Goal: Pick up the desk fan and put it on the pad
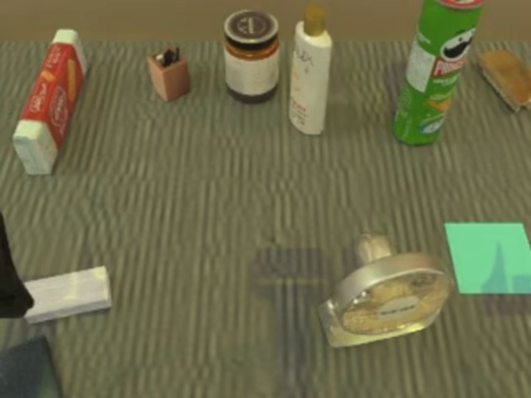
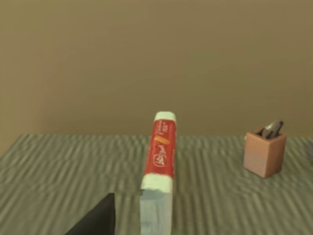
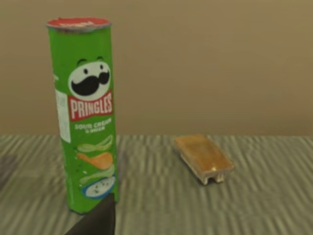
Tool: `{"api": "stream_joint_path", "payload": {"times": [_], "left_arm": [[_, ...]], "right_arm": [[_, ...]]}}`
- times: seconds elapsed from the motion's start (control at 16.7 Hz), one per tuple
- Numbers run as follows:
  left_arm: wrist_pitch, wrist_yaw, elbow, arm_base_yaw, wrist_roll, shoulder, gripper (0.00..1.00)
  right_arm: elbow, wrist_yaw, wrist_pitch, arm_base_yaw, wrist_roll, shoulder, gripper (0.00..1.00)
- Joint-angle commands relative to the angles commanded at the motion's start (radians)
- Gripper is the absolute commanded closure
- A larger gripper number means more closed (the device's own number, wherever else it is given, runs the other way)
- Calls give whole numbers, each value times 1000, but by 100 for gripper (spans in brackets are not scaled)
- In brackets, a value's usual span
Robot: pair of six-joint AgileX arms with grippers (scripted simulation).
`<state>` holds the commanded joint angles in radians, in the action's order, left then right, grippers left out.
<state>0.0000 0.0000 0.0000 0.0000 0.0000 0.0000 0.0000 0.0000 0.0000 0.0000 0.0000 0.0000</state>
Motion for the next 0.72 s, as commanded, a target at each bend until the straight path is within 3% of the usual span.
{"api": "stream_joint_path", "payload": {"times": [0.3,0.72], "left_arm": [[0,0,0,0,0,0,0],[0,0,0,0,0,0,0]], "right_arm": [[62,-3,-61,34,-52,63,0],[504,-3,-455,235,-376,558,0]]}}
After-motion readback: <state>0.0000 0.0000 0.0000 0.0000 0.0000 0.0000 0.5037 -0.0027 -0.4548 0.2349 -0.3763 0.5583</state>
